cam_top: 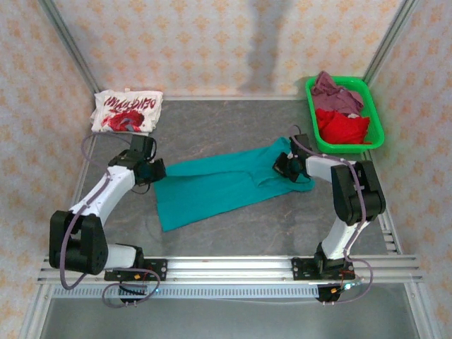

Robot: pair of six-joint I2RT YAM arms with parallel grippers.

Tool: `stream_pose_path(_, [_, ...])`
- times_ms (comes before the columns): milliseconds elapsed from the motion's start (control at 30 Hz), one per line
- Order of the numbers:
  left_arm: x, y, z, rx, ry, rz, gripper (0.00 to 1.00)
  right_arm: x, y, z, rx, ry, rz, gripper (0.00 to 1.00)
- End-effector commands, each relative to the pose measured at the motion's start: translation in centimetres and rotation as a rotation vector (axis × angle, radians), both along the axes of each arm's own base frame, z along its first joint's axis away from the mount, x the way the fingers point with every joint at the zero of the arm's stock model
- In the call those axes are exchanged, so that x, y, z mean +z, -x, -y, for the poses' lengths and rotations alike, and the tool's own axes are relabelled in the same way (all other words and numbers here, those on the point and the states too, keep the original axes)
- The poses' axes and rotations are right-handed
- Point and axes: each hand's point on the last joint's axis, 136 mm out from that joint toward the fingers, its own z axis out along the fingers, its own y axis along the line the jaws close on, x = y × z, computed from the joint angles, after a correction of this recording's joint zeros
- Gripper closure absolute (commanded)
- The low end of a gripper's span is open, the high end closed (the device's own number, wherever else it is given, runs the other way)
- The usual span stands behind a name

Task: Fold and stack the t-shirts

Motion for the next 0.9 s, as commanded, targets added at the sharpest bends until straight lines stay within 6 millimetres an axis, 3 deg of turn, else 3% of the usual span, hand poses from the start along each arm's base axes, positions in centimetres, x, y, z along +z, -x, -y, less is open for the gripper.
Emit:
stream_pose_path(0, [-2.7,3.3,-0.3,0.027,-0.008,-0.127,0.98,-4.2,3.0,2.8,-0.067,0.115,-0.167,0.91])
stream_pose_path(100, [-3.7,4.2,0.3,0.023,0.009,-0.142,0.98,-4.1,3.0,2.8,-0.068,0.115,-0.17,0.91])
stream_pose_path(333, [-5.9,6.0,-1.1,0.056,-0.074,-0.23,0.98,-4.1,2.8,2.9,-0.078,0.122,-0.176,0.89])
stream_pose_path(500, [-5.5,5.9,-2.5,0.084,-0.15,-0.22,0.92,-3.9,2.7,3.0,-0.082,0.128,-0.177,0.87])
stream_pose_path(533, [-5.4,5.8,-2.2,0.075,-0.132,-0.21,0.85,-4.0,2.7,3.0,-0.08,0.127,-0.179,0.86])
stream_pose_path(567, [-5.2,5.7,-1.8,0.066,-0.11,-0.197,0.72,-3.9,2.7,3.0,-0.082,0.13,-0.18,0.84])
stream_pose_path(733, [-1.5,5.3,-0.6,0.034,-0.044,-0.061,0.61,-2.5,2.7,3.4,-0.082,0.149,-0.165,0.8])
stream_pose_path(867, [1.9,3.9,-0.2,0.011,-0.022,0.064,0.52,0.3,2.5,2.8,-0.052,0.143,-0.128,0.75])
